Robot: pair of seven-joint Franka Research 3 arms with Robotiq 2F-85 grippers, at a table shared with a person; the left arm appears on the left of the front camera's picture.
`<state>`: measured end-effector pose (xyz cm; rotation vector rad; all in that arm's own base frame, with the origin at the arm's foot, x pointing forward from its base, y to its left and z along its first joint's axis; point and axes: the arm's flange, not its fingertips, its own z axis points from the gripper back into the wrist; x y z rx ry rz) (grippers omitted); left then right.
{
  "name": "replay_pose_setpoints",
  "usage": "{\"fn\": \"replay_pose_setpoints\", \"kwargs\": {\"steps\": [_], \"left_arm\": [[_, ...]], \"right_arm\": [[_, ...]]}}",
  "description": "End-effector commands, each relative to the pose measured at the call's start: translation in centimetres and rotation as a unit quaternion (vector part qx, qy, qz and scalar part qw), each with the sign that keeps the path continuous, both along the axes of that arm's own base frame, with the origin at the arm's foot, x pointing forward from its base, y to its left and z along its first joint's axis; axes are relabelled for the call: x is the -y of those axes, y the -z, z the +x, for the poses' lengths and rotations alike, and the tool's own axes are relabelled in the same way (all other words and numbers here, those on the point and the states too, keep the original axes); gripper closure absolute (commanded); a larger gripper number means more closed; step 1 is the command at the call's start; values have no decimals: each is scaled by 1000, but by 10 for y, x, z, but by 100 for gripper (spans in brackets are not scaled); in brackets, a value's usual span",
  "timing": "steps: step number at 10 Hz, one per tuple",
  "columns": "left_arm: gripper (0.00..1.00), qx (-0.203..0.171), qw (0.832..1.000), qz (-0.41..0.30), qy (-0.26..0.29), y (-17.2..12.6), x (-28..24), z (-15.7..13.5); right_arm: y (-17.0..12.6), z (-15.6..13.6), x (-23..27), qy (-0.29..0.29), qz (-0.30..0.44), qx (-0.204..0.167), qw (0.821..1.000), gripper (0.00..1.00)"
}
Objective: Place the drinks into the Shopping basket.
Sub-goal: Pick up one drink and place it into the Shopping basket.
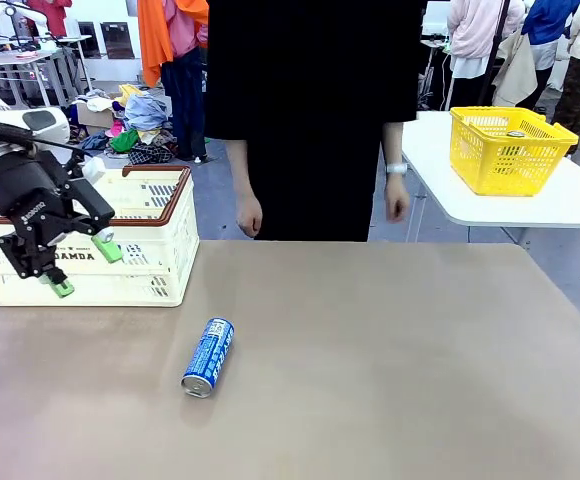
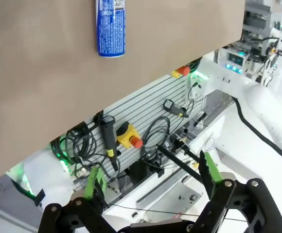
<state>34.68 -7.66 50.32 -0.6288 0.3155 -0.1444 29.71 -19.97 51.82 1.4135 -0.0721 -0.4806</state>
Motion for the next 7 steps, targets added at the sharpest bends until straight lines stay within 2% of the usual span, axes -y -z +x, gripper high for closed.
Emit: {"fn": "replay_pose_setpoints", "kwargs": {"steps": [1, 2, 3, 4, 5, 7], "left_arm": [[0, -5, 1000, 8, 17, -5, -1, 3], [0, 0, 1000, 0, 0, 0, 0, 0], [0, 19, 996, -50, 70, 3, 0, -3], [0, 48, 995, 20, 80, 14, 33, -31], [0, 89, 991, 58, 83, 25, 64, -52], [0, 153, 978, 123, 76, 49, 110, -66]], "right_arm": [[-5, 0, 1, 1, 9, 0, 1000, 0], [-5, 0, 1, 1, 9, 0, 1000, 0], [-5, 0, 1, 1, 9, 0, 1000, 0], [-5, 0, 1, 1, 9, 0, 1000, 0], [-5, 0, 1, 1, 9, 0, 1000, 0], [-5, 0, 1, 1, 9, 0, 1000, 0]]}}
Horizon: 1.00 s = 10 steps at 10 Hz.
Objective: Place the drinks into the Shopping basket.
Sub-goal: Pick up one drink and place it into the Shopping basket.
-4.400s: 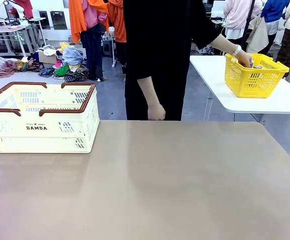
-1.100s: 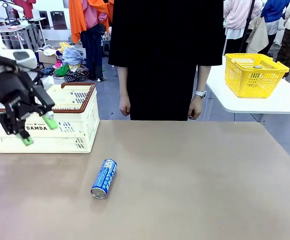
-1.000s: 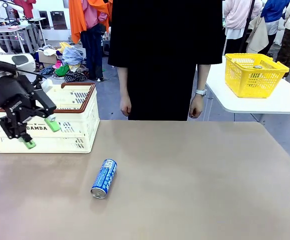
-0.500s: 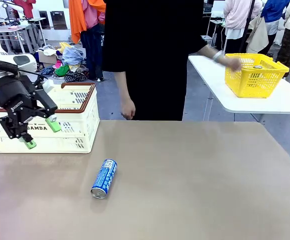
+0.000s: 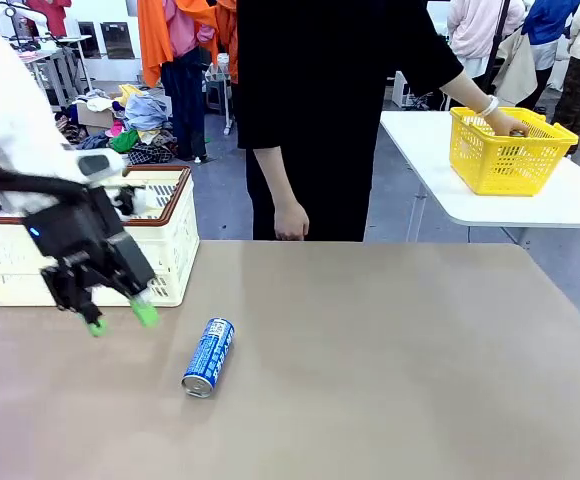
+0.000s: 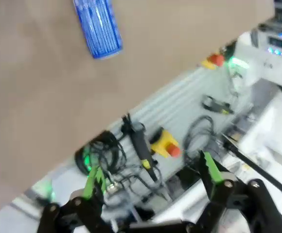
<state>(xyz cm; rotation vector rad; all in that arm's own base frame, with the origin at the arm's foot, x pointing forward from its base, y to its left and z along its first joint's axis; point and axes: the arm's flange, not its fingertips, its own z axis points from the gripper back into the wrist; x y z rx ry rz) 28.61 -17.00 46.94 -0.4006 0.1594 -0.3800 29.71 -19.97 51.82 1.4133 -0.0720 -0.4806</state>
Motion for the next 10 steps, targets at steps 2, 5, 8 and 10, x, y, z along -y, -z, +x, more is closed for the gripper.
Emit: {"fn": "replay_pose_setpoints", "kwargs": {"steps": [2, 5, 8, 10], "left_arm": [[0, 71, 995, 49, -52, 44, 47, 9], [0, 102, 981, 117, -115, 81, 83, 26], [0, 153, 971, 138, -123, 105, 95, 49], [0, 166, 972, 124, -114, 126, 96, 58]], "right_arm": [[-5, 0, 1, 1, 9, 0, 1000, 0], [-5, 0, 1, 1, 9, 0, 1000, 0], [-5, 0, 1, 1, 9, 0, 1000, 0], [-5, 0, 1, 1, 9, 0, 1000, 0]]}}
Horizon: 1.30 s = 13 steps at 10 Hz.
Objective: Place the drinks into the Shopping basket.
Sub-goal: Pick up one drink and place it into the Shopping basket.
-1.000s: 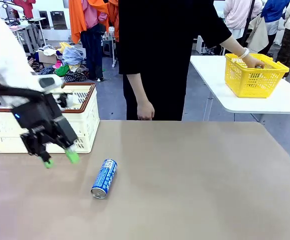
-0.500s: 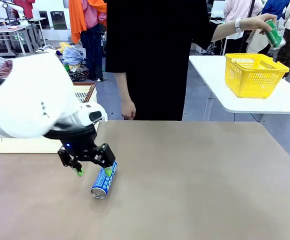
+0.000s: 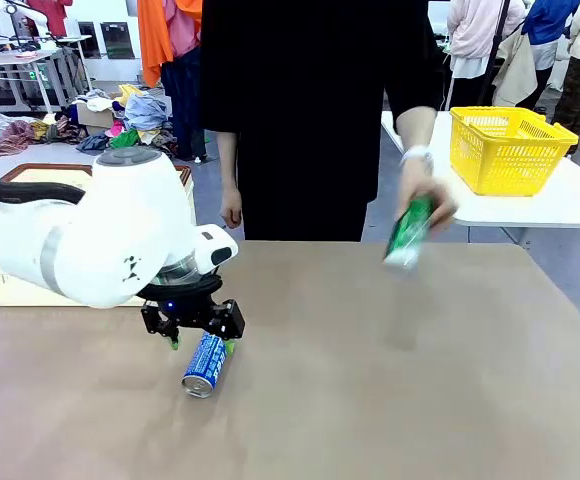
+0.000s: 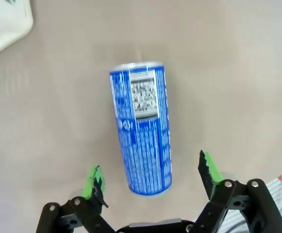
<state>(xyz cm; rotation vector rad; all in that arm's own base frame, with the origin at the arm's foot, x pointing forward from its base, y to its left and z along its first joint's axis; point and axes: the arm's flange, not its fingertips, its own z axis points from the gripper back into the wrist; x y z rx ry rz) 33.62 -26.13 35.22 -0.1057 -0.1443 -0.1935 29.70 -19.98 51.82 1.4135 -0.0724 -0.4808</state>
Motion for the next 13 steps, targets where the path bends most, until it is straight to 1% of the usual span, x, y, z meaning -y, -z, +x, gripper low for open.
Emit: {"fn": "replay_pose_setpoints", "kwargs": {"steps": [1, 2, 3, 4, 5, 6, 7, 8, 9, 10, 11, 12, 13], "left_arm": [[0, 3, 1000, 2, -2, 18, 3, 12], [0, -4, 1000, 6, -2, 24, 2, 15], [0, 1, 1000, 11, 0, 24, -1, 14], [0, 15, 1000, -15, 16, -2, -25, 2], [0, 10, 995, -70, 75, -49, -73, -21], [0, 4, 984, -134, 120, -102, -136, -51], [0, 15, 980, -155, 121, -145, -200, -78], [0, -1, 974, -187, 129, -169, -261, -96], [0, -12, 960, -230, 160, -170, -301, -108], [0, -13, 944, -265, 198, -160, -329, -117], [0, -26, 942, -280, 182, -144, -348, -119], [0, -28, 933, -305, 187, -130, -359, -118], [0, -34, 930, -313, 190, -120, -361, -116]], "right_arm": [[-5, 0, 1, 1, 9, 0, 1000, 0], [-5, 0, 1, 1, 9, 0, 1000, 0], [-5, 0, 1, 1, 9, 0, 1000, 0], [-5, 0, 1, 1, 9, 0, 1000, 0], [-5, 0, 1, 1, 9, 0, 1000, 0], [-5, 0, 1, 1, 9, 0, 1000, 0], [-5, 0, 1, 1, 9, 0, 1000, 0], [-5, 0, 1, 1, 9, 0, 1000, 0], [-5, 0, 1, 1, 9, 0, 1000, 0], [-5, 0, 1, 1, 9, 0, 1000, 0], [-5, 0, 1, 1, 9, 0, 1000, 0], [-5, 0, 1, 1, 9, 0, 1000, 0], [-5, 0, 1, 1, 9, 0, 1000, 0]]}}
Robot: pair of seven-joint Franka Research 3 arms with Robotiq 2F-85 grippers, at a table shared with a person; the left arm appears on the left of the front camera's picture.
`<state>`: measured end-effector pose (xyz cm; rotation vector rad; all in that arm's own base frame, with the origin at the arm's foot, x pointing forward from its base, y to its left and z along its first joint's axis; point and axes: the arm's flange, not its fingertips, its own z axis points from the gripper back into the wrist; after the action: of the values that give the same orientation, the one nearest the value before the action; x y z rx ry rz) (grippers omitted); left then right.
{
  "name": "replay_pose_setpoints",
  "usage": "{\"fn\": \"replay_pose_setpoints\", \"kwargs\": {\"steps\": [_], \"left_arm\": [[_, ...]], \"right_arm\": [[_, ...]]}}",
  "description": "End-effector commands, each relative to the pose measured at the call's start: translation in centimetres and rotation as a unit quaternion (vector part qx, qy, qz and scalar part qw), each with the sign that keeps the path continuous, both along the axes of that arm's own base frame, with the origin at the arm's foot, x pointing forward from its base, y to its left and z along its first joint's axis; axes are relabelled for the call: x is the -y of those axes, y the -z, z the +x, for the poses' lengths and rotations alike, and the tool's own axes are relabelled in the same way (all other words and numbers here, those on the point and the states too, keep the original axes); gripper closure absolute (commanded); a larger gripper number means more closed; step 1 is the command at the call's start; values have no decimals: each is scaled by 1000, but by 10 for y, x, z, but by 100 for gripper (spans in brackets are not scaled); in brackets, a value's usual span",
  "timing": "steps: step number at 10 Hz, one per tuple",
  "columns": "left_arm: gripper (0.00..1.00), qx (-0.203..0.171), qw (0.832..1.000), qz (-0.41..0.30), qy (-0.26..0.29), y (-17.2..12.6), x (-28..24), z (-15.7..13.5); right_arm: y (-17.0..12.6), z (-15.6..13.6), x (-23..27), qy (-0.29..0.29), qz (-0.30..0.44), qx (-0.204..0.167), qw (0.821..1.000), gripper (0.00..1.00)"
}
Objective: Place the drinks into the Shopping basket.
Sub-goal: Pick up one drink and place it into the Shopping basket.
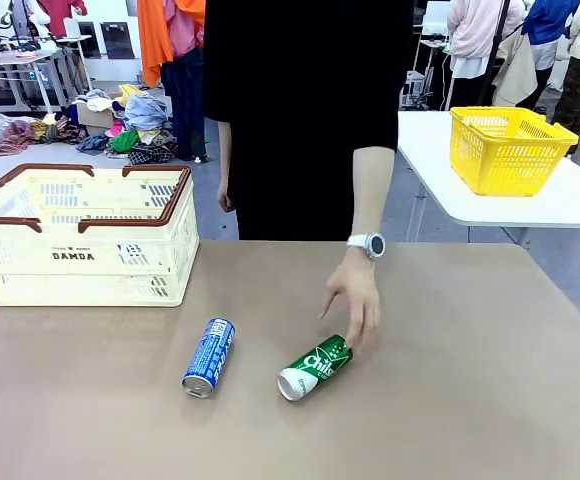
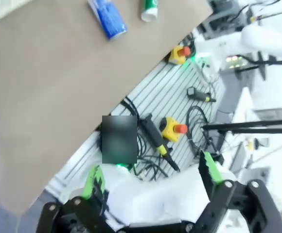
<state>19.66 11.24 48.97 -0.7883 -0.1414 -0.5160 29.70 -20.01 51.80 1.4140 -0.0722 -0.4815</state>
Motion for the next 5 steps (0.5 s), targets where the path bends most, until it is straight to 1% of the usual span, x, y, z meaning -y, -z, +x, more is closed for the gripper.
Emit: {"fn": "replay_pose_setpoints", "kwargs": {"steps": [1, 3, 5], "left_arm": [[0, -14, 1000, 9, 16, 20, 17, 27], [0, -29, 999, 23, 25, 21, 31, 37], [0, -45, 998, 33, 29, 18, 65, 53]], "right_arm": [[-6, 0, 1, 1, 9, 0, 1000, 0], [-6, 0, 1, 1, 9, 0, 1000, 0], [-6, 0, 1, 1, 9, 0, 1000, 0]]}}
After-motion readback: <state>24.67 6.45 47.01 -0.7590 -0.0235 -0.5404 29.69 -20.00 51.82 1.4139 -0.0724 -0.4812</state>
